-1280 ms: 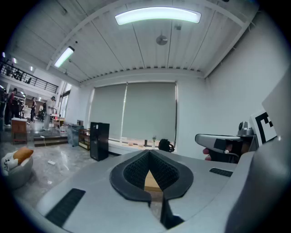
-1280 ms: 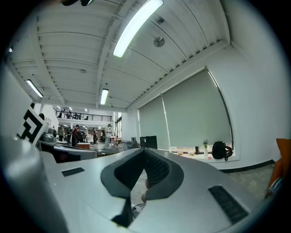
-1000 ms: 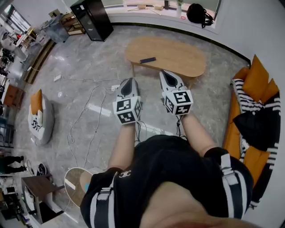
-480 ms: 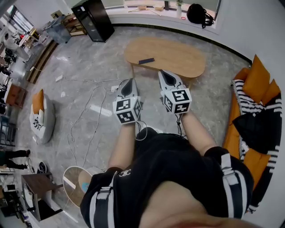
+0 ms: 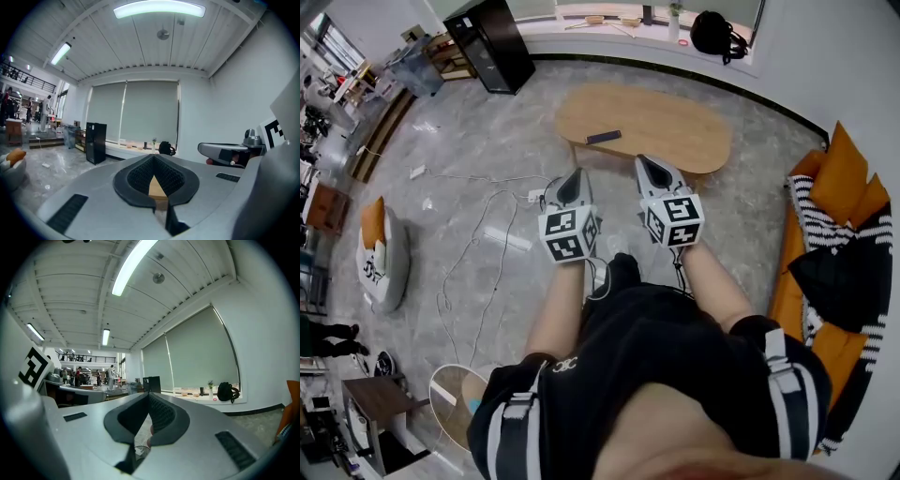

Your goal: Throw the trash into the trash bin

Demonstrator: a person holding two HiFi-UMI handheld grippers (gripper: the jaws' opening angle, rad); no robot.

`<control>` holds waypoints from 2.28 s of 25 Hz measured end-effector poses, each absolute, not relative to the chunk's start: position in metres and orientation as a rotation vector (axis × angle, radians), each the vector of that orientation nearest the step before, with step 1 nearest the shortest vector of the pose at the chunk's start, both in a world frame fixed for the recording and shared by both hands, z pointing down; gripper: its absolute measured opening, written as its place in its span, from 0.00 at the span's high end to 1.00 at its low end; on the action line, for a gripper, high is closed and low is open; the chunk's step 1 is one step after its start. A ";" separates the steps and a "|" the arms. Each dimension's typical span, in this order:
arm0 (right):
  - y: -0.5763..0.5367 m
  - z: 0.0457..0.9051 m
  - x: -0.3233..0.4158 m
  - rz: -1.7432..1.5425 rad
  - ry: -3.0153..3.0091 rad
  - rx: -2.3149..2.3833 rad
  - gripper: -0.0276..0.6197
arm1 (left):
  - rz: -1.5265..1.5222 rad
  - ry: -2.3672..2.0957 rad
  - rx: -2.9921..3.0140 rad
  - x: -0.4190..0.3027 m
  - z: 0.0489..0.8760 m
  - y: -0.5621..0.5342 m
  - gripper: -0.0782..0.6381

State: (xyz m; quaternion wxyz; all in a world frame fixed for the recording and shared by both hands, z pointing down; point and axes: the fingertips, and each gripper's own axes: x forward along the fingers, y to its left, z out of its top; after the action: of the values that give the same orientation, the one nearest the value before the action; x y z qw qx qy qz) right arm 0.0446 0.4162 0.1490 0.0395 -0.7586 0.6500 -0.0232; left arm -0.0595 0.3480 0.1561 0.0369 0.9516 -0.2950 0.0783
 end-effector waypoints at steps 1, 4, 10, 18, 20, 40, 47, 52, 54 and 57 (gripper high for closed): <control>0.410 0.151 0.049 -0.077 1.997 -2.327 0.94 | 0.240 -0.902 2.916 -0.054 0.157 0.342 0.87; 0.387 0.152 0.069 -0.080 1.999 -2.332 0.94 | 0.245 -0.888 2.918 -0.034 0.160 0.318 0.87; 0.329 0.159 0.102 -0.099 2.024 -2.341 0.94 | 0.246 -0.874 2.905 0.002 0.165 0.261 0.87; 0.233 0.147 0.145 -0.097 2.048 -2.337 0.94 | 0.243 -0.878 2.885 0.045 0.156 0.164 0.87; 0.213 0.143 0.154 -0.094 2.057 -2.330 0.94 | 0.236 -0.881 2.880 0.055 0.152 0.144 0.87; 0.058 0.156 0.211 -0.139 2.136 -2.344 0.94 | 0.267 -0.870 2.822 0.113 0.167 -0.007 0.87; 0.039 0.177 0.223 -0.193 2.221 -2.306 0.94 | 0.329 -0.949 2.787 0.122 0.188 -0.022 0.87; 0.008 0.188 0.245 -0.204 2.316 -2.237 0.94 | 0.341 -1.050 2.739 0.136 0.194 -0.043 0.87; -0.009 0.191 0.255 -0.206 2.359 -2.208 0.94 | 0.345 -1.095 2.714 0.143 0.195 -0.057 0.87; -0.035 0.195 0.273 -0.210 2.435 -2.164 0.94 | 0.342 -1.154 2.669 0.155 0.198 -0.077 0.87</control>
State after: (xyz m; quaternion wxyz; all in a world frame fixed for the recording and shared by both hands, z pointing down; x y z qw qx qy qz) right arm 0.2725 -0.0348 0.1950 -0.0612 -0.6616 0.7446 -0.0643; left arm 0.1553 -0.0774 0.1979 0.1069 0.9064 -0.3919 0.1161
